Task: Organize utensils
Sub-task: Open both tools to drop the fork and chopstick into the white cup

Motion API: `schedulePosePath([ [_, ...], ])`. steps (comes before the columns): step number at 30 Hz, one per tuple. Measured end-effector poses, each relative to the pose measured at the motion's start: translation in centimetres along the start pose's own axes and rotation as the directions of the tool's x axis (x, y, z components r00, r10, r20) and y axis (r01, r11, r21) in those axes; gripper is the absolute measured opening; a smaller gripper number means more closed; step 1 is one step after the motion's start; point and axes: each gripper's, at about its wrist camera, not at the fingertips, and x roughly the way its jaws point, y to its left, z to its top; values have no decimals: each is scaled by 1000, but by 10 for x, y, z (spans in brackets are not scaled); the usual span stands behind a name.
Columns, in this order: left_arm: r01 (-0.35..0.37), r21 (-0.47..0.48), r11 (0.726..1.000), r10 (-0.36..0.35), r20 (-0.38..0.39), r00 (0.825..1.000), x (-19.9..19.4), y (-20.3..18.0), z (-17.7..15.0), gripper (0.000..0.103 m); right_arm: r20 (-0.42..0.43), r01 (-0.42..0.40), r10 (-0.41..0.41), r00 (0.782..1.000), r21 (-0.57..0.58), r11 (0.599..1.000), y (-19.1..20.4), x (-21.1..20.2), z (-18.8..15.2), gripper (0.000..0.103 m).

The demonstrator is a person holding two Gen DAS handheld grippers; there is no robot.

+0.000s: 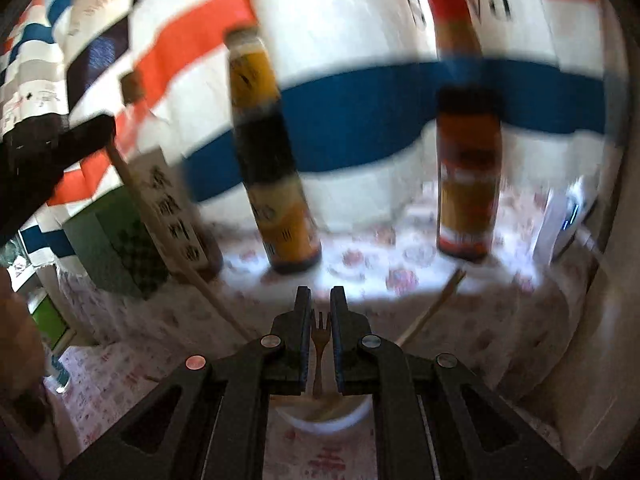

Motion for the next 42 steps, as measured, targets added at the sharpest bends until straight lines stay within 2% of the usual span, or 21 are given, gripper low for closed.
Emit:
schedulePosePath([
  [3,-26,15,1000,27,-62,998,21,-1,-16,6,-51,-28,29,998,30,999,-14,10,-4,11],
  [7,-26,16,1000,28,-144,989,39,0,-33,6,-95,-19,21,995,26,999,-18,20,-9,11],
  [11,-59,10,998,60,-134,989,33,5,-40,10,-131,-37,41,991,30,999,-15,29,-12,11],
  [13,-52,-3,999,51,-123,991,24,9,-38,28,-128,-35,39,991,30,999,-12,29,-12,11],
  [15,-82,13,997,83,-98,992,10,10,-33,42,-118,-29,33,992,42,999,-13,27,-11,12],
  [16,-101,30,994,104,-86,991,1,11,-31,51,-111,-31,37,993,55,998,-14,24,-10,24],
  [17,-120,43,992,123,-73,990,-9,12,-28,55,-107,-34,40,993,66,997,-15,22,-9,34],
  [18,-138,55,989,141,-61,988,-17,13,-27,62,-99,-36,44,994,76,996,-15,18,-8,58],
  [19,-157,68,985,160,-49,986,-26,13,-26,69,-85,-34,42,996,83,996,-15,14,-7,70],
  [20,-184,85,979,187,-31,982,-37,14,-26,73,-60,-23,28,998,86,996,-14,8,-6,70],
  [22,-241,116,964,242,2,970,-57,15,-28,87,-45,0,2,999,38,999,-4,-1,-3,70],
  [25,-303,122,945,302,29,953,-88,23,-34,100,23,-18,17,1000,26,999,13,-25,-1,70],
  [26,-318,122,940,317,31,948,-98,26,-37,101,37,-29,28,999,32,999,17,-32,-2,71],
  [28,-353,130,926,352,36,935,-117,30,-45,102,60,-54,51,997,50,997,29,-48,-5,83],
  [29,-366,135,921,365,36,930,-125,32,-50,102,71,-63,58,996,56,996,33,-55,-7,86],
  [31,-395,146,907,393,38,919,-141,35,-64,102,82,-67,63,995,46,997,45,-67,-15,87],
  [34,-418,154,895,417,43,908,-158,40,-84,102,70,-33,36,997,-47,998,71,-82,-34,87],
  [38,-417,130,900,416,32,909,-171,51,-108,102,53,11,-6,999,-95,995,90,-90,-62,88],
  [42,-415,83,906,418,-14,909,-168,70,-130,102,5,16,-15,1000,-57,998,93,-84,-87,88],
])
